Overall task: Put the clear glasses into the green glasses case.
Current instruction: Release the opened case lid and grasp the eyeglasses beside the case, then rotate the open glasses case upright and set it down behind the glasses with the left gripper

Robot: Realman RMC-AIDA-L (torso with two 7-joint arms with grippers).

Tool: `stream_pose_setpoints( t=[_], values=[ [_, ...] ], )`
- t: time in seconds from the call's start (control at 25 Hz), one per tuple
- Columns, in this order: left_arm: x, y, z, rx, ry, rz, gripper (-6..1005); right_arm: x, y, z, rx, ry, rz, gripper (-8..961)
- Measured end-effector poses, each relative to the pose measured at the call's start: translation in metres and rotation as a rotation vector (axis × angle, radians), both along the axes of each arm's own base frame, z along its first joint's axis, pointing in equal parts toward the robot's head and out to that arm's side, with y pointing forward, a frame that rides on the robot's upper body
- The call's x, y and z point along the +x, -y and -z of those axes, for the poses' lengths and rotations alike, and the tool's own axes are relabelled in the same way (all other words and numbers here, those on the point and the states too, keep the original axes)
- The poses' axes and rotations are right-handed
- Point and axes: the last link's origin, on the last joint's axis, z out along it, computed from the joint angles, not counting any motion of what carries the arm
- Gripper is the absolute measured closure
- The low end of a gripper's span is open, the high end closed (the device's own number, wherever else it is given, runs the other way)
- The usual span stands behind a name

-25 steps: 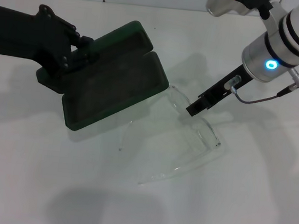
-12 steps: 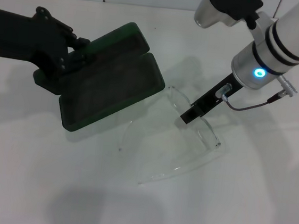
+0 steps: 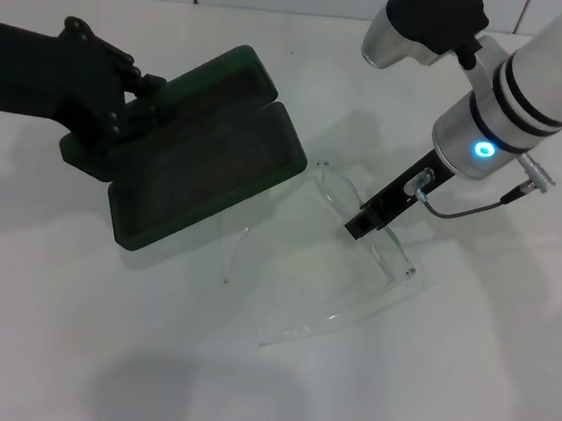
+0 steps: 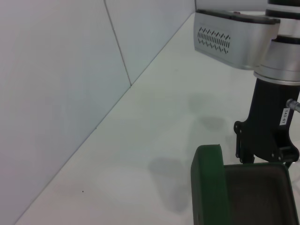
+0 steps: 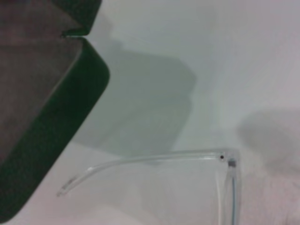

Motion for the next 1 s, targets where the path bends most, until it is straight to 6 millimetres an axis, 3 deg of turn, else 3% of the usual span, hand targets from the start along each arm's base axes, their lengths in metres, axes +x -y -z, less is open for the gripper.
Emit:
stream_pose_setpoints(
  t=[0.28,0.48,0.72,0.88,1.0],
  values=[
    [-0.004,0.002,0.0,-0.001,0.002,-0.013,795,0.009,-0.003,0.0,0.033,-0.014,-0.012,608],
    [-0.007,0.004,0.0,0.0,0.007,-0.021,795,0.01,0.0,-0.002,0.015,-0.009,-0.02,748],
    [-0.01,0.006,-0.002,0.007,0.008,-0.033,795,0.013,0.006,-0.008,0.01,-0.035,-0.061,834],
    [-0.012,0.007,-0.006,0.021,0.01,-0.042,795,0.011,0.014,-0.023,0.018,-0.059,-0.1,834],
    [-0.013,0.007,-0.008,0.03,0.013,-0.049,795,0.016,0.025,-0.053,0.046,-0.105,-0.128,834]
  ],
)
